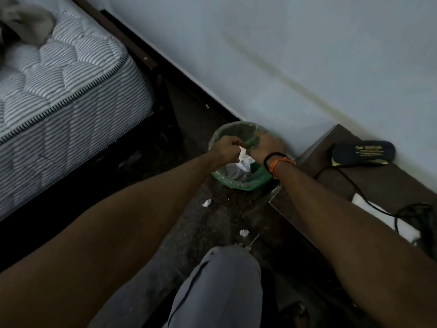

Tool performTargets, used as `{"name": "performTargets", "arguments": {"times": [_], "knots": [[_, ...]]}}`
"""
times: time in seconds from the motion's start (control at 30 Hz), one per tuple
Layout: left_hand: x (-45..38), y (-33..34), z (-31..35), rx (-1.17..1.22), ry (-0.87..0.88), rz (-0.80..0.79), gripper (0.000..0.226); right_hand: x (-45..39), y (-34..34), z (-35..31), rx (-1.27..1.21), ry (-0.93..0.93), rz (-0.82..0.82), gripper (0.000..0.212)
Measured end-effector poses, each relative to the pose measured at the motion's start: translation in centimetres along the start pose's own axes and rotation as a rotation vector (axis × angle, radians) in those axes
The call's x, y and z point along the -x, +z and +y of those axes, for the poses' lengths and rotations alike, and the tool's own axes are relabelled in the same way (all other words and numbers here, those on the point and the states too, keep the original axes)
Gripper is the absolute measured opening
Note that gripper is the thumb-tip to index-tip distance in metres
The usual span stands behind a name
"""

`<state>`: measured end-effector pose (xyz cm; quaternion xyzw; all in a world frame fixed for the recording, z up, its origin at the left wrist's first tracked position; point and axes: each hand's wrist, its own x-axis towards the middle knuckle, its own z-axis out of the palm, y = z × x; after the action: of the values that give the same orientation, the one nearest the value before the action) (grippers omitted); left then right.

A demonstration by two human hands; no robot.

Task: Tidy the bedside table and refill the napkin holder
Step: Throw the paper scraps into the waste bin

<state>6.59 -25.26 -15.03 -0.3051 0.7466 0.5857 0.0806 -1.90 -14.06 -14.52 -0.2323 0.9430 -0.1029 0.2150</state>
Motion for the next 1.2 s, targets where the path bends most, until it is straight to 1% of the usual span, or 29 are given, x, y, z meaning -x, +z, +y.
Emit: {"name": "performTargets", "arguments": {"times": [0.03,0.1,0.2,0.3,0.37,0.43,0.5,0.57,0.6,0.67,0.73,0.83,0.87,0.93,1.0,1.07,1.13,1.17,1.2], "knots": [[0.3,-0.1,0.1,0.012,-0.019,-0.021,0.039,-0.1,0.3,0.0,0.003,-0.001,0.001,0.064],[0.8,-0.5,-0.3,0.035,-0.042,-0.011,0.041,0.5,0.7,-0.3,-0.001,-0.039,0.049,0.061],[1.7,-1.7,-2.0,-0.010,-0.046,0.107,0.026,3.1,1.1,-2.0,-0.070,-0.141,0.176,0.049],[3.2,-2.4,-4.1,-0.135,-0.075,0.165,0.021,6.7,3.3,-3.7,-0.129,-0.307,0.197,0.039],[4.4,-2.3,-5.5,-0.208,-0.080,0.175,0.016,8.4,5.5,-4.2,-0.103,-0.399,0.194,0.040],[5.2,-2.0,-7.6,-0.239,-0.103,0.159,0.015,9.2,8.1,-3.9,-0.052,-0.421,0.142,0.041],[4.7,-1.2,-10.5,-0.290,-0.154,0.098,0.014,8.6,11.5,-2.7,-0.015,-0.394,0.059,0.033],[3.7,-0.4,-13.2,-0.386,-0.185,0.021,0.016,7.7,14.4,-1.2,0.019,-0.348,-0.020,0.022],[3.5,0.0,-14.3,-0.441,-0.192,-0.015,0.017,7.6,15.5,-0.4,0.040,-0.313,-0.071,0.020],[3.7,0.6,-15.6,-0.512,-0.178,-0.072,0.019,8.2,16.8,1.0,0.119,-0.253,-0.165,0.021],[3.9,1.3,-17.0,-0.533,-0.175,-0.124,0.026,8.7,18.1,2.5,0.207,-0.184,-0.268,0.023],[1.6,3.6,-20.5,-0.509,-0.230,-0.198,0.029,7.8,21.9,5.4,0.231,-0.062,-0.382,0.023],[1.1,4.1,-21.4,-0.506,-0.245,-0.216,0.034,7.4,23.1,6.2,0.233,-0.041,-0.407,0.023],[0.3,5.1,-22.9,-0.454,-0.289,-0.274,0.039,7.0,25.1,7.4,0.242,-0.027,-0.431,0.026],[-0.4,6.0,-24.5,-0.401,-0.313,-0.282,0.041,6.5,27.3,8.5,0.276,-0.043,-0.449,0.030],[-1.4,7.2,-25.7,-0.213,-0.375,-0.202,0.043,6.2,29.0,9.3,0.340,-0.079,-0.463,0.035],[-2.7,7.9,-26.7,-0.088,-0.404,-0.051,0.042,5.9,30.4,10.0,0.422,-0.122,-0.466,0.037],[-3.4,8.3,-27.2,-0.065,-0.396,-0.036,0.036,5.8,30.9,10.3,0.472,-0.145,-0.467,0.038],[-4.1,8.6,-27.9,-0.017,-0.423,-0.032,0.033,5.8,31.4,10.5,0.517,-0.164,-0.476,0.040]]}}
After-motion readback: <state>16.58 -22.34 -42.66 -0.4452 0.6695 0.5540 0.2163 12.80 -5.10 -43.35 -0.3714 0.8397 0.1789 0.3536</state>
